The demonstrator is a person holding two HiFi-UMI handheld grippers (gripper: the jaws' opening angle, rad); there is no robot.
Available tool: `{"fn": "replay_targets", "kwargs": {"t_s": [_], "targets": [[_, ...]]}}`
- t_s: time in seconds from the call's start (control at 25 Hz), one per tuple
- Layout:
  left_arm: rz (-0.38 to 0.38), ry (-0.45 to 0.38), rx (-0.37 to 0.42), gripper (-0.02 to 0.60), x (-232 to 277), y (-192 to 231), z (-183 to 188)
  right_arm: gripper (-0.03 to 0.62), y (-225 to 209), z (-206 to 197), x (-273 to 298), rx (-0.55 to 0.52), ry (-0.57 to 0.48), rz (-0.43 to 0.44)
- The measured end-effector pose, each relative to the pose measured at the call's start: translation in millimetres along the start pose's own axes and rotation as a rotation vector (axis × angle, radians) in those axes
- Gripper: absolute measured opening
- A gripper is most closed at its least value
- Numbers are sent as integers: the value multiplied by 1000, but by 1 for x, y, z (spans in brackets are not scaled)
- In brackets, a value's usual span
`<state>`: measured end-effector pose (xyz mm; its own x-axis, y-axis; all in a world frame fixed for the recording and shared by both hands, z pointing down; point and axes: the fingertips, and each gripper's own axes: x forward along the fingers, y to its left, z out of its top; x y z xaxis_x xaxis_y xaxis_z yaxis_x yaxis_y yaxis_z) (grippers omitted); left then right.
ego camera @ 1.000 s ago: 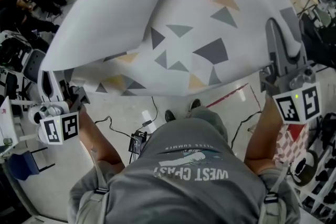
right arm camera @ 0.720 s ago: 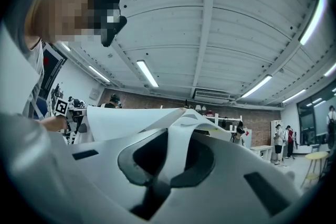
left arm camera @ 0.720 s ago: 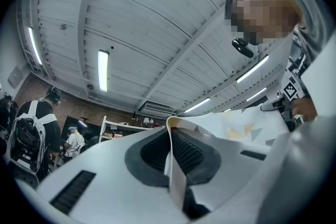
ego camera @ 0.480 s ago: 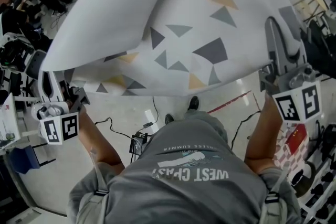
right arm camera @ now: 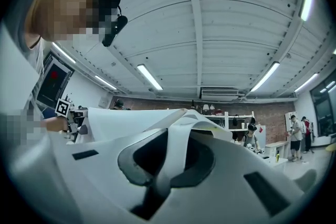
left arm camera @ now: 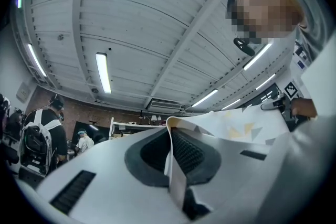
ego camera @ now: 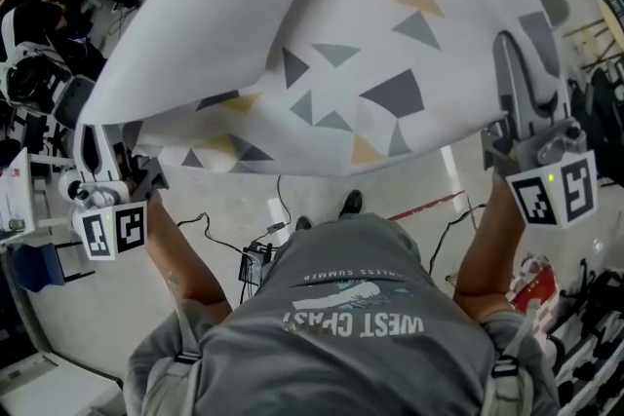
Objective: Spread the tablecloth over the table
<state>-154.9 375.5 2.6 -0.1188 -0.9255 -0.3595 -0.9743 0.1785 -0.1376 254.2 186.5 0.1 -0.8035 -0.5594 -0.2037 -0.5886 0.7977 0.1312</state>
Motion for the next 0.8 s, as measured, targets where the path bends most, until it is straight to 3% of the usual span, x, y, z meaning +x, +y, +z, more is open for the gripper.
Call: {"fn": "replay_targets", "kwargs": {"t_s": [0.32, 0.8], "targets": [[39, 27, 43, -2, 5, -7, -2, 18, -19, -16, 15, 25, -17, 47], [-14, 25, 45, -1, 37, -17, -9, 18, -32, -18, 11, 27, -15, 5]]}}
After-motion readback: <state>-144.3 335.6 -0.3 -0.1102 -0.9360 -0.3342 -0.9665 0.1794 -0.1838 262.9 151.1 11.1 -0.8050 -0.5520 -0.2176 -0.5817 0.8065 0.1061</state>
